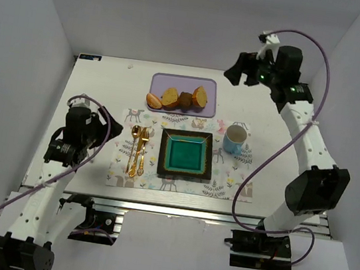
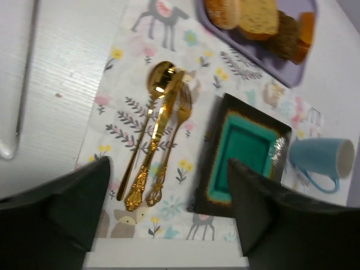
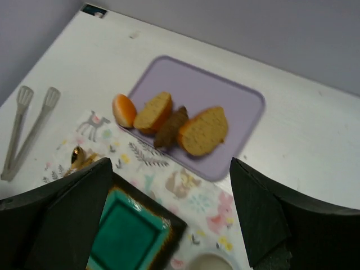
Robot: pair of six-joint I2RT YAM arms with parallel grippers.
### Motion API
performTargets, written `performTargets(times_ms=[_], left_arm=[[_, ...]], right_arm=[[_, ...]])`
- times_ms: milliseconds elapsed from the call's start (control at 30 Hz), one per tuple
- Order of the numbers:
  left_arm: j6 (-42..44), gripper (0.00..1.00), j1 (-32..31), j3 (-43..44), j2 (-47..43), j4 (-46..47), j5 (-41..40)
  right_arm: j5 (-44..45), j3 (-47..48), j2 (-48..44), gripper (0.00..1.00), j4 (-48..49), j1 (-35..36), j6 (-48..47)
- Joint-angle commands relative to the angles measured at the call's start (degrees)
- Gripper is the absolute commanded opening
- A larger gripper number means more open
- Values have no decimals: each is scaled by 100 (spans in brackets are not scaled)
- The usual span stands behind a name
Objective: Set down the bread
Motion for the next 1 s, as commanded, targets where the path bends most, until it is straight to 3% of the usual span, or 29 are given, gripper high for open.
performTargets(times_ms=[0, 33, 67, 100, 133, 167, 200, 233, 267, 300, 333, 367, 400, 433, 467, 600, 967], left_arm=[[220, 81, 7, 163, 414, -250, -800], [229, 81, -1, 172, 416, -251, -880], [299, 57, 25, 224, 607, -277, -942], [326, 43, 51, 259, 713, -286, -986], [361, 20, 199, 294, 958, -329, -1021], [500, 13, 340, 329, 1091, -338, -943], [597, 11, 472, 330, 1214, -321, -821], [685, 10, 1030, 312, 1328, -303, -480], [895, 16, 1288, 269, 1512, -269, -285], [1002, 28, 1482, 216, 1592, -242, -74], [1116, 45, 1754, 224, 1689, -268, -3], [1317, 74, 1817, 250, 1916, -294, -28], [1423, 82, 1844, 338, 2040, -373, -72], [1538, 86, 1844, 399, 2189, -426, -116], [1687, 89, 1844, 444, 2339, -444, -142], [1908, 94, 1853, 628, 3059, -470, -439], [2619, 94, 1853, 1305, 4607, -84, -529]], right_arm=[[-892, -892, -401, 89, -336, -676, -228], [-1490, -1147, -542, 89, -170, -924, -481], [-2192, -1654, -856, 89, 154, -1222, -1145], [-2765, -1920, -990, 89, 374, -1486, -1308], [-3101, -2167, -1104, 86, 646, -1880, -1188], [-3105, -2404, -1227, 81, 797, -2006, -1117], [-3131, -2450, -1263, 55, 781, -2111, -1134], [-3235, -2468, -1281, 36, 720, -2260, -1195], [-3236, -2485, -1307, 23, 632, -2297, -1257], [-3228, -2512, -1325, 12, 414, -2315, -1475], [-3254, -2521, -1343, 17, 290, -2323, -1616], [-3306, -2564, -1412, 28, 228, -2323, -1705], [-3315, -2695, -1439, 64, 219, -2323, -1714], [-3307, -2757, -1466, 81, 218, -2323, -1714], [-3307, -2819, -1509, 89, 227, -2323, -1697], [-3368, -3083, -1536, 89, 289, -2323, -1495], [-3526, -3215, -1457, 89, 579, -2323, -1047]])
